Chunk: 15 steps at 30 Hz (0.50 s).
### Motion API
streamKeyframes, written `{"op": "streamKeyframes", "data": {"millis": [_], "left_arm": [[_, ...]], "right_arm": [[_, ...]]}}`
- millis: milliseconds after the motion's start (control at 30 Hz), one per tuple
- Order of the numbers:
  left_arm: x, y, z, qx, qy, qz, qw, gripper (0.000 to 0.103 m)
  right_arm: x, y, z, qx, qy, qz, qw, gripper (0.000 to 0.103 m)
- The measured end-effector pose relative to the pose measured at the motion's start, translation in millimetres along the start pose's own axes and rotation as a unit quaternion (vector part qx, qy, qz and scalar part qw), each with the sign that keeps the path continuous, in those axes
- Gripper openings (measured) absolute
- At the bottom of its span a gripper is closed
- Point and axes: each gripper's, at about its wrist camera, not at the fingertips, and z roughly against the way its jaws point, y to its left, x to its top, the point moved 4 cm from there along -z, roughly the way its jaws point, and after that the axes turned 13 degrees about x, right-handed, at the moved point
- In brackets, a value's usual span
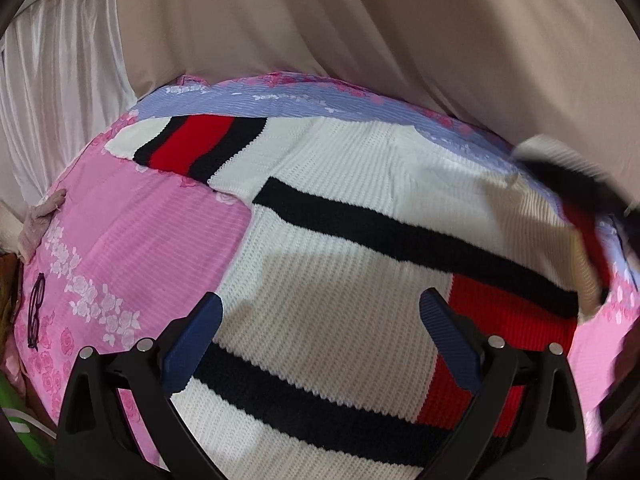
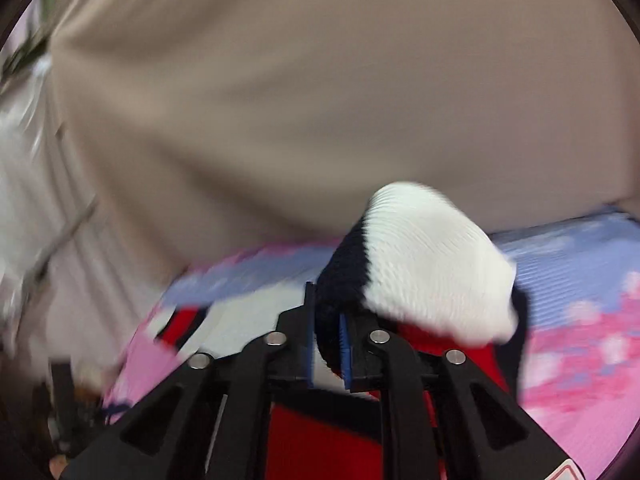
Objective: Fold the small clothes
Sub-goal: 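Lift the sleeve with the right gripper and fold it across the sweater body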
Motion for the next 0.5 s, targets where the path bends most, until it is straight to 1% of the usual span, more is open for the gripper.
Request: {"op": "streamKeyframes", "data": {"millis": [33, 67, 100, 133, 167, 200, 233, 300, 333, 367, 433, 467, 500], "left_arm": [[3.7, 1.4, -2.8, -0.005, 0.002, 0.002, 1.0000, 0.098], [9.0, 1.4, -7.7, -0.014, 0.008, 0.005, 0.9999, 0.098], [14.1, -0.2, -12.7, -0.031, 0.015, 0.008, 0.9994, 0.098], [18.8, -3.4, -17.5, -0.047, 0.022, 0.012, 0.9986, 0.098], [22.7, -7.9, -21.6, -0.064, 0.028, 0.014, 0.9975, 0.098], [26.1, -13.6, -25.4, -0.079, 0.032, 0.017, 0.9962, 0.098], [30.3, -22.3, -30.1, -0.097, 0.035, 0.018, 0.9945, 0.098], [35.9, -44.7, -43.3, -0.115, 0.044, 0.012, 0.9923, 0.098], [37.8, -56.9, -51.4, -0.120, 0.049, 0.009, 0.9915, 0.098], [38.3, -68.4, -59.1, -0.124, 0.056, 0.006, 0.9907, 0.098], [38.9, -89.6, -78.7, -0.146, 0.082, 0.011, 0.9859, 0.098], [39.2, -98.2, -89.2, -0.148, 0.093, 0.017, 0.9845, 0.098], [39.9, -104.9, -97.2, -0.143, 0.097, 0.024, 0.9847, 0.094]], "right_arm": [[-13.0, 7.5, -20.4, -0.009, 0.021, 0.009, 1.000, 0.034], [-26.1, 8.1, -32.0, -0.028, 0.035, 0.006, 0.999, 0.034], [-33.1, 4.0, -34.8, -0.038, 0.039, -0.006, 0.998, 0.034], [-44.8, -0.2, -27.9, -0.047, 0.035, -0.029, 0.998, 0.036], [-57.2, -9.4, -10.2, -0.059, 0.025, -0.059, 0.996, 0.039], [-69.9, -28.2, 13.5, -0.085, 0.010, -0.086, 0.993, 0.050], [-79.8, -38.6, 30.3, -0.116, 0.000, -0.103, 0.988, 0.059], [-94.0, -65.9, 51.9, -0.168, 0.001, -0.139, 0.976, 0.059], [-98.5, -74.1, 58.5, -0.180, 0.003, -0.162, 0.970, 0.059], [-103.2, -82.4, 62.1, -0.182, 0.002, -0.179, 0.967, 0.059], [-108.0, -96.4, 63.9, -0.172, -0.009, -0.199, 0.965, 0.059], [-110.2, -101.8, 62.5, -0.167, -0.011, -0.205, 0.964, 0.059], [-112.2, -107.8, 58.1, -0.159, -0.014, -0.213, 0.964, 0.059]]}}
